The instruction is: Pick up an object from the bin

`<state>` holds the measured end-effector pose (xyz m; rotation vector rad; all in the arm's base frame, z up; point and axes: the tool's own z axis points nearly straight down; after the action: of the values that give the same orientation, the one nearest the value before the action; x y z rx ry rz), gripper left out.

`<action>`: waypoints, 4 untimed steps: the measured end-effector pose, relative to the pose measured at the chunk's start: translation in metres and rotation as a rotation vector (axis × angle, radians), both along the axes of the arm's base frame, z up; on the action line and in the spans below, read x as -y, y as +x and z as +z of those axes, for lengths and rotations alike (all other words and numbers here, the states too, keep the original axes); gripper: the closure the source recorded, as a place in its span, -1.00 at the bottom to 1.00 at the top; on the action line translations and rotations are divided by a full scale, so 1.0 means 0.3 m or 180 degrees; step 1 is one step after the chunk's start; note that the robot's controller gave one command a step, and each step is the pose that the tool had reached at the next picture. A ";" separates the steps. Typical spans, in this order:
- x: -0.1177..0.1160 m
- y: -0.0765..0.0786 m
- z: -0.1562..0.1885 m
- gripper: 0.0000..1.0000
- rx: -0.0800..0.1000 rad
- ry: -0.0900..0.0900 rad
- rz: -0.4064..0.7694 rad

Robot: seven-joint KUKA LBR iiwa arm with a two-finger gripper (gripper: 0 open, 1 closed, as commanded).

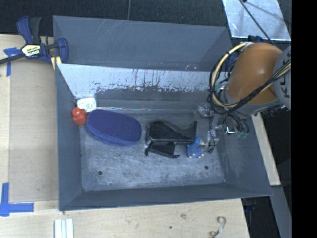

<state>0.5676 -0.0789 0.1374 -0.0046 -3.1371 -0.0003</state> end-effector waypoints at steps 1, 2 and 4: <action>-0.334 0.076 -0.231 -1.00 0.0013 0.0009 0.0626; -0.138 -0.154 -0.118 -1.00 0.0034 -0.0009 0.0237; -0.303 -0.275 -0.223 -1.00 0.0035 0.0005 0.2707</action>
Offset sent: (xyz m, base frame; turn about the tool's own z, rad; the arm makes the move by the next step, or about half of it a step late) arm 0.0227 0.0966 -0.0674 -0.1902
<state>0.4852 0.0119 0.0704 1.2942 -2.8696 0.0002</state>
